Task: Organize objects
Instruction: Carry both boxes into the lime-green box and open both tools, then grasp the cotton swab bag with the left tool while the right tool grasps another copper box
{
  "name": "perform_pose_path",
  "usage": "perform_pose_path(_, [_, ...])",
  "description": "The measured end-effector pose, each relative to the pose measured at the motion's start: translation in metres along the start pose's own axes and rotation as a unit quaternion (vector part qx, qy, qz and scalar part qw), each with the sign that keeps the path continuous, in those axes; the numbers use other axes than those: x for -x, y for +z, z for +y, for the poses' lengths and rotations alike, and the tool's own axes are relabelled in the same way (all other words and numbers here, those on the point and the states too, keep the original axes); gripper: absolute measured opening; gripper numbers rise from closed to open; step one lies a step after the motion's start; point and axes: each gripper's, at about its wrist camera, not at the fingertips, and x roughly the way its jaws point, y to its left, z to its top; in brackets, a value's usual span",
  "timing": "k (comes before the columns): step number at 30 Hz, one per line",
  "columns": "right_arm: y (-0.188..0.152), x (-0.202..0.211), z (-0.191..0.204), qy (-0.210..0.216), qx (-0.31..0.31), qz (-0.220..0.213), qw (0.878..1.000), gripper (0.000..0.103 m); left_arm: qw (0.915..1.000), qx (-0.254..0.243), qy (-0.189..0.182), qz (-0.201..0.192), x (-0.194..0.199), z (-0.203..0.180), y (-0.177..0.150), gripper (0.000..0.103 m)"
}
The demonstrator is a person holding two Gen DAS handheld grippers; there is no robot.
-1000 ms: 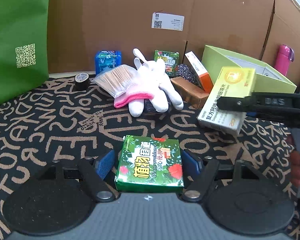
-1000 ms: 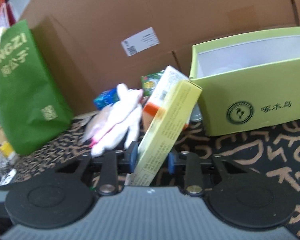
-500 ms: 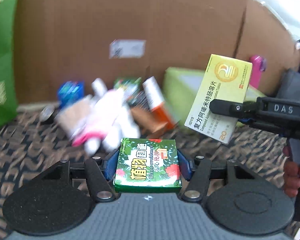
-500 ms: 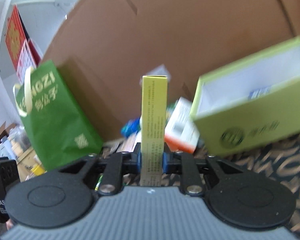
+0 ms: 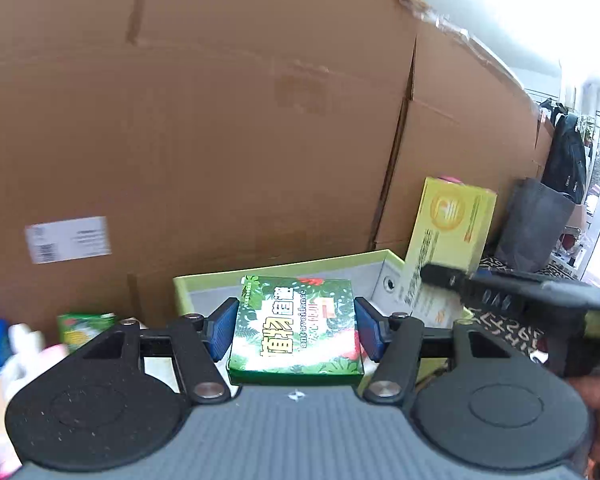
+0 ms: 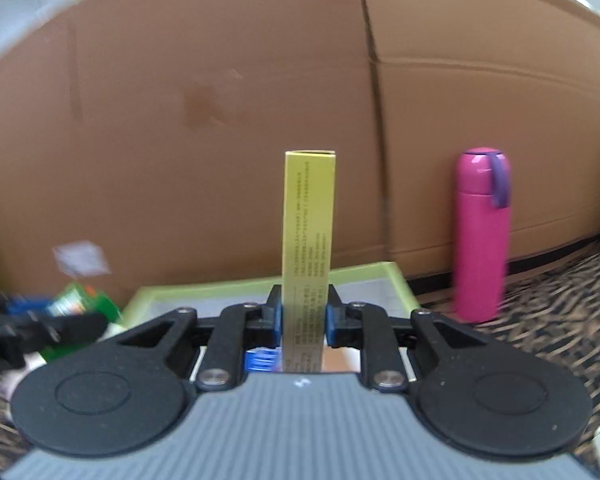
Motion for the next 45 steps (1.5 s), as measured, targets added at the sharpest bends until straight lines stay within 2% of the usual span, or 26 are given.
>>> perform_pose_path(3, [-0.003, -0.028, -0.005, -0.051, 0.043, 0.029, 0.997, 0.019, 0.9998, -0.003, 0.003, 0.017, -0.033, -0.008, 0.000, 0.064])
perform_pose_path(6, [-0.010, -0.052, -0.006, -0.078, 0.076, 0.051, 0.993, 0.019, 0.9995, -0.009, 0.009, 0.029, -0.059, -0.012, -0.004, 0.064])
perform_pose_path(10, [-0.024, -0.073, -0.005, -0.073, 0.105, 0.083, 0.988, 0.020, 0.9993, -0.001, 0.005, 0.036, -0.074, -0.007, -0.010, 0.064])
perform_pose_path(11, [-0.026, -0.072, -0.004, -0.066, 0.109, 0.078, 0.989, 0.021, 0.9994, 0.004, 0.000, 0.034, -0.074, -0.004, -0.011, 0.068])
perform_pose_path(13, [-0.028, -0.063, -0.001, -0.057, 0.105, 0.066, 0.991, 0.044, 0.9993, 0.023, -0.010, 0.029, -0.070, 0.005, -0.015, 0.082])
perform_pose_path(19, [-0.029, -0.030, -0.001, -0.056, 0.082, 0.019, 0.995, 0.063, 0.9979, 0.064, 0.000, 0.004, -0.049, 0.016, -0.016, 0.095])
perform_pose_path(23, [-0.029, -0.012, 0.003, -0.060, 0.082, 0.007, 0.995, 0.075, 0.9972, 0.074, 0.010, -0.007, -0.034, 0.017, -0.016, 0.098])
perform_pose_path(25, [-0.028, 0.000, 0.010, -0.055, 0.082, 0.000, 0.995, 0.090, 0.9971, 0.074, 0.014, -0.009, -0.024, 0.016, -0.016, 0.098])
perform_pose_path(28, [-0.027, 0.019, 0.020, -0.046, 0.082, -0.019, 0.995, 0.103, 0.9975, 0.066, 0.023, -0.013, -0.007, 0.017, -0.019, 0.098])
perform_pose_path(31, [-0.029, 0.038, 0.034, -0.030, 0.089, -0.038, 0.995, 0.103, 0.9976, 0.054, 0.038, -0.022, 0.014, 0.015, -0.024, 0.098])
perform_pose_path(36, [-0.041, 0.060, 0.057, 0.010, 0.091, -0.044, 0.995, 0.103, 0.9967, 0.057, 0.052, -0.025, 0.056, 0.022, -0.044, 0.101])
perform_pose_path(41, [-0.063, 0.073, 0.078, 0.073, 0.078, -0.035, 0.994, 0.103, 0.9925, 0.055, 0.106, -0.025, 0.088, 0.039, -0.073, 0.101])
perform_pose_path(45, [-0.081, 0.072, 0.099, 0.131, 0.064, -0.011, 0.989, 0.103, 0.9872, 0.067, 0.145, -0.003, 0.102, 0.062, -0.094, 0.101])
